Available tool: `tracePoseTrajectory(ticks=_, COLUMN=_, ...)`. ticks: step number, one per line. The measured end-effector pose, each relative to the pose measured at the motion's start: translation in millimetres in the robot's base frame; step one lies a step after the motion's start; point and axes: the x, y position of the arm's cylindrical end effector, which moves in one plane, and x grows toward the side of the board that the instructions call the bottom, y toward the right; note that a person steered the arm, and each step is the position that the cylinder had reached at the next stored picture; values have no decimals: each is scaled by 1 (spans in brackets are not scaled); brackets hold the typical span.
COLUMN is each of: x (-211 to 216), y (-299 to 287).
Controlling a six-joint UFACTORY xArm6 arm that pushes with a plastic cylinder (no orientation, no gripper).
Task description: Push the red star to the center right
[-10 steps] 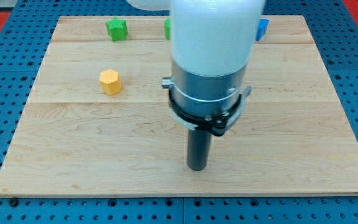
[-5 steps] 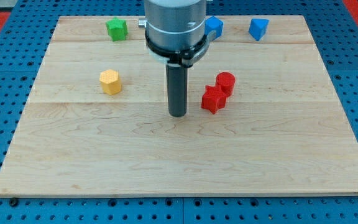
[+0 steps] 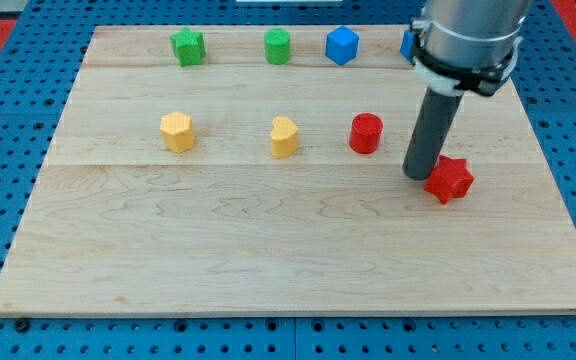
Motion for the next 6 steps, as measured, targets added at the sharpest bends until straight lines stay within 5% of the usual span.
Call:
tracePoseTrajectory(ticks=2, x=57, y=10)
tracePoseTrajectory(ticks=6, x=-15, y=42)
